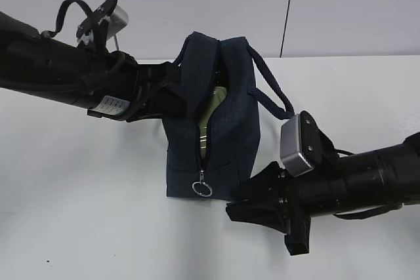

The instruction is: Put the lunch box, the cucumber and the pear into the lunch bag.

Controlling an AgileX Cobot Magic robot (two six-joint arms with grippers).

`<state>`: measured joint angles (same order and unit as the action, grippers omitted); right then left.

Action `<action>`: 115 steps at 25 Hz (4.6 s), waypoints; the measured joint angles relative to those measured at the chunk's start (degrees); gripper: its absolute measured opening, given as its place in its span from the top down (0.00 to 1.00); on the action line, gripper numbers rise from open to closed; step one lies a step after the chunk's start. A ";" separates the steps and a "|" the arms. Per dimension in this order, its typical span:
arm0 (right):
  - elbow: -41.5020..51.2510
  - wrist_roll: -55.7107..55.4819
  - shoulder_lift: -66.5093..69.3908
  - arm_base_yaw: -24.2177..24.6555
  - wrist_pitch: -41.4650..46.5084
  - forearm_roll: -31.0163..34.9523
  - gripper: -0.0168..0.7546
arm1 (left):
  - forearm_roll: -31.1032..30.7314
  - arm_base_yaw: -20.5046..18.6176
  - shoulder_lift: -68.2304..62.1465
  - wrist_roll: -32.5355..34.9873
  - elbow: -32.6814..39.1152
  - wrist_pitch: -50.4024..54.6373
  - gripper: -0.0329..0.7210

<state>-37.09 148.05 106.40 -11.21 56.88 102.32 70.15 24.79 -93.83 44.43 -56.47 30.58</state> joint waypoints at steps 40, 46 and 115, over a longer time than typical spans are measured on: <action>-10.21 -3.82 4.28 -6.58 -13.06 0.37 0.67 | 1.07 0.00 -0.05 0.02 0.00 0.54 0.98; -10.41 -3.95 4.41 -7.24 -13.19 0.37 0.67 | 2.03 0.00 -0.05 0.02 0.00 0.54 0.98; -13.82 -38.63 -15.60 -7.99 -16.55 -19.58 0.97 | -10.76 0.00 -0.05 0.02 0.00 5.34 0.49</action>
<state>-50.91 109.42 90.80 -19.20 40.33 82.74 59.39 24.79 -93.88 44.44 -56.47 35.92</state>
